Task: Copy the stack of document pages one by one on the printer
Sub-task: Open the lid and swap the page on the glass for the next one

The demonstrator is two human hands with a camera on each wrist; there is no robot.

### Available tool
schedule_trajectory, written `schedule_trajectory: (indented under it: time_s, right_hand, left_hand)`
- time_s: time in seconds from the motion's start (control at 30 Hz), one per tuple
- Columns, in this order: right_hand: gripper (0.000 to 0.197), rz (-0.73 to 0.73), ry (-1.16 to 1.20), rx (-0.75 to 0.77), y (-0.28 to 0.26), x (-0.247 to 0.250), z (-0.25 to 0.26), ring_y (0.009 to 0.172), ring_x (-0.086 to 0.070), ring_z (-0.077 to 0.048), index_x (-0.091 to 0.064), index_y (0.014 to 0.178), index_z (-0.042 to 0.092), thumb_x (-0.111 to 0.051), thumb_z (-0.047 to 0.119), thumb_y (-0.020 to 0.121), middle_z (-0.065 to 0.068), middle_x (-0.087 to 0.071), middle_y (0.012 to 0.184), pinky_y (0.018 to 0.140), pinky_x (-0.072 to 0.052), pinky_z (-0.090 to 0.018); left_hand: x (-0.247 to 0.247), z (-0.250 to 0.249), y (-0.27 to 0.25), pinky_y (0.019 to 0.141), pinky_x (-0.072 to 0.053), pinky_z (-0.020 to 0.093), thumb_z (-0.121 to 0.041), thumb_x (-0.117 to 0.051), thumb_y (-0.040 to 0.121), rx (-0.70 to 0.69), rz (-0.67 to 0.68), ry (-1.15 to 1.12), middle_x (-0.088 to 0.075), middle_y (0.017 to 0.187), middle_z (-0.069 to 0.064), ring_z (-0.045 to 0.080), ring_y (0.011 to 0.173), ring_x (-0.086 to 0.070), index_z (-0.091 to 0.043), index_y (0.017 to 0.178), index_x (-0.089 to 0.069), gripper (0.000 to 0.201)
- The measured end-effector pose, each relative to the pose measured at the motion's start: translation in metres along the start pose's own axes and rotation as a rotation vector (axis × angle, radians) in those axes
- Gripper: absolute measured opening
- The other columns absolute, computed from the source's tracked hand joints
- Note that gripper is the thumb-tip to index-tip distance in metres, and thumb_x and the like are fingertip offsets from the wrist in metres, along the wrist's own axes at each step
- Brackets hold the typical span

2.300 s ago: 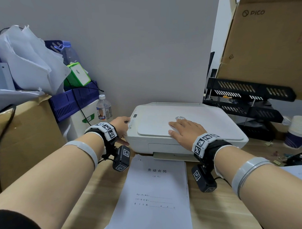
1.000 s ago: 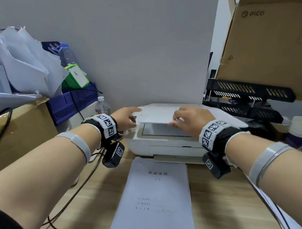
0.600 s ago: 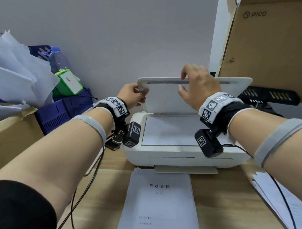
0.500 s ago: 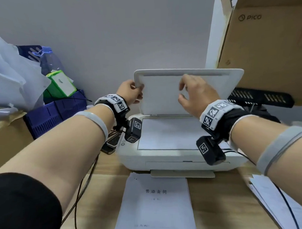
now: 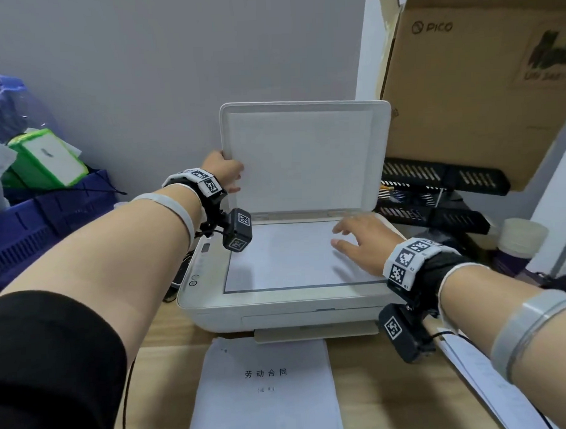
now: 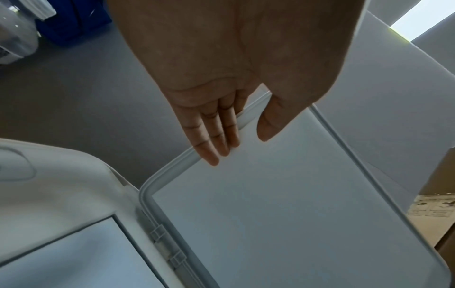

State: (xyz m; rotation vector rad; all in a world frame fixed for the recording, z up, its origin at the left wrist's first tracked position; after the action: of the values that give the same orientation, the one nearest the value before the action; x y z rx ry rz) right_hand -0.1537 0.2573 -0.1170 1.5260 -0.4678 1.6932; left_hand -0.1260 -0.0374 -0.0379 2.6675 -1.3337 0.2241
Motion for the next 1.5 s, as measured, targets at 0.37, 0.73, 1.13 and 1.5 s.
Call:
schedule_trajectory:
  time_s: [0.37, 0.73, 1.13, 1.5]
  right_hand:
    - [0.075, 0.357, -0.111, -0.049, -0.042, -0.01, -0.005, 0.141, -0.034, -0.026, -0.029, 0.151, 0.029, -0.031, 0.074, 0.091, -0.007, -0.034, 0.154, 0.113, -0.03, -0.047]
    - [0.066, 0.14, -0.152, 0.034, -0.088, 0.005, -0.006, 0.131, -0.045, -0.017, -0.038, 0.145, 0.031, -0.064, 0.05, 0.086, 0.008, -0.049, 0.142, 0.107, -0.039, -0.037]
    - [0.016, -0.273, 0.257, -0.109, -0.127, 0.068, -0.03, 0.081, -0.059, -0.021, -0.066, 0.092, 0.024, -0.056, 0.012, 0.089, 0.001, -0.066, 0.087, 0.065, -0.039, -0.028]
    - [0.026, -0.153, 0.328, -0.296, -0.21, 0.121, -0.102, 0.089, -0.065, -0.015, -0.064, 0.11, 0.025, -0.066, 0.042, 0.091, 0.006, -0.068, 0.102, 0.07, -0.051, -0.032]
  left_hand:
    - [0.007, -0.001, -0.05, 0.088, -0.055, 0.044, -0.008, -0.057, 0.097, 0.055, 0.159, 0.17, -0.057, 0.133, 0.013, 0.026, 0.116, -0.058, -0.009, 0.147, -0.04, 0.053]
    - [0.0, 0.019, -0.15, 0.11, -0.042, 0.043, -0.042, -0.078, 0.081, 0.024, 0.676, 0.761, -0.063, 0.128, -0.006, 0.011, 0.12, -0.058, -0.033, 0.131, -0.059, 0.055]
    - [-0.012, 0.007, -0.183, 0.08, -0.048, 0.029, -0.03, -0.086, 0.071, -0.419, 0.442, 1.079, -0.063, 0.112, -0.002, 0.02, 0.093, -0.06, -0.027, 0.124, -0.055, 0.062]
    - [-0.119, -0.049, -0.197, 0.09, -0.057, 0.044, -0.019, -0.064, 0.094, -0.472, 0.458, 0.265, -0.074, 0.107, 0.005, 0.021, 0.093, -0.072, -0.016, 0.114, -0.069, 0.02]
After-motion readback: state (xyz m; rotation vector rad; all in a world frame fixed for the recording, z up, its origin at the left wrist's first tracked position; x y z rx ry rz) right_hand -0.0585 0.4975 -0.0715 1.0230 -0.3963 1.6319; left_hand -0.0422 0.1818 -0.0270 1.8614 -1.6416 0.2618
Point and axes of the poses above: each hand's wrist, its own y-axis towards the middle knuckle, its own x-axis out of the back of the hand, z = x × y, the point moved 2 cm from there along y, towards the middle knuckle
